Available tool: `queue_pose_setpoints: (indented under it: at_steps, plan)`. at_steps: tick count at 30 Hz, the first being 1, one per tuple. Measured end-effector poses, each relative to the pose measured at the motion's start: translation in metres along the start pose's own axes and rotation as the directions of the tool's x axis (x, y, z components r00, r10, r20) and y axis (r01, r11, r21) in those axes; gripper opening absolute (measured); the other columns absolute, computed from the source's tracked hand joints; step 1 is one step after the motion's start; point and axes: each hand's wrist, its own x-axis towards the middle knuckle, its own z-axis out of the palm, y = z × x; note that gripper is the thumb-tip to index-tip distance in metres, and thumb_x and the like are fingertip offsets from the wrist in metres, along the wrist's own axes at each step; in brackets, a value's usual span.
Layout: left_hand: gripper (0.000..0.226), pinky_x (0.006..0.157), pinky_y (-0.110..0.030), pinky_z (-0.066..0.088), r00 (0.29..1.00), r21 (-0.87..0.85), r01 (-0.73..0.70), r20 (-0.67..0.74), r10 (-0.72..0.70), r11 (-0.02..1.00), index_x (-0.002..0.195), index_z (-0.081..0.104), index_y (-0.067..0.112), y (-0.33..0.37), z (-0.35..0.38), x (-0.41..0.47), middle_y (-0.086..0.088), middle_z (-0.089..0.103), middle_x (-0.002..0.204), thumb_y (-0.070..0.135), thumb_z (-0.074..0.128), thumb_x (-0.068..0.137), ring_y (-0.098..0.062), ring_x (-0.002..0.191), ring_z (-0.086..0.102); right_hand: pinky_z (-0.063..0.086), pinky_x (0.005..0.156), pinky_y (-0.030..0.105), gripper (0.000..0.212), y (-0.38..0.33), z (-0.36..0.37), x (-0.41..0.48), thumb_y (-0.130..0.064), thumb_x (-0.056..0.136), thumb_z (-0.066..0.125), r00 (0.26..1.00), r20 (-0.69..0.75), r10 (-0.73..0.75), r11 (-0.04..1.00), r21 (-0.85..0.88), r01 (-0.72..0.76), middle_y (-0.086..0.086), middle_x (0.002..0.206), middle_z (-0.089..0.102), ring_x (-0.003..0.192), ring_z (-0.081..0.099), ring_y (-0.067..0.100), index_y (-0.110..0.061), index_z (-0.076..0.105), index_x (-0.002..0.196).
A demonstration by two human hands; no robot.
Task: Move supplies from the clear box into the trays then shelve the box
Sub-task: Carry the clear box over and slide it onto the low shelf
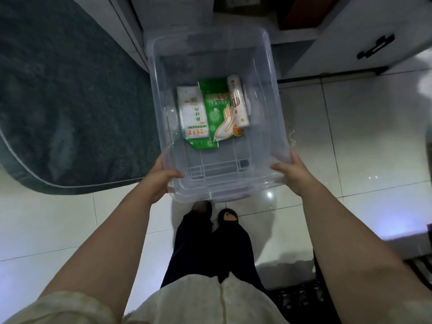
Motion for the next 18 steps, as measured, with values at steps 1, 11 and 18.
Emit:
queue_pose_setpoints:
  at_steps: [1,11,18]
  plan:
    - [0.097,0.081,-0.052,0.049,1.0,-0.032,0.002,-0.001,-0.002,0.999,0.14,0.034,0.046,-0.005,0.003,0.001,-0.007,0.049,0.139,-0.022,0.054,0.074,-0.034,0.114,0.056,0.053,0.066,0.038,0.084,0.005,0.001,0.0,0.014,0.074,0.055,0.999,0.023,0.023,0.999,0.037,-0.024,0.001,0.136,0.054,0.107,0.061,0.026,-0.048,0.043,0.128]
    - [0.107,0.092,-0.056,0.039,0.991,0.002,-0.071,0.11,0.071,0.997,0.139,0.04,0.045,0.023,0.022,-0.037,-0.01,0.045,0.143,-0.03,0.026,0.064,-0.037,0.121,0.052,0.058,0.071,0.047,0.094,-0.013,-0.017,-0.06,0.026,0.072,0.037,0.995,0.097,-0.04,0.964,0.265,0.014,0.004,0.127,0.057,0.099,0.067,0.031,-0.053,0.057,0.119]
    - [0.093,0.063,-0.042,0.059,0.955,0.139,-0.122,0.285,0.078,0.983,0.132,0.047,0.047,0.065,0.097,-0.077,-0.007,0.06,0.119,-0.024,0.039,0.072,-0.032,0.097,0.068,0.06,0.066,0.051,0.088,-0.005,-0.077,-0.161,0.02,0.084,0.045,0.989,-0.107,-0.099,0.864,0.484,0.139,0.003,0.129,0.056,0.092,0.069,0.025,-0.053,0.043,0.132]
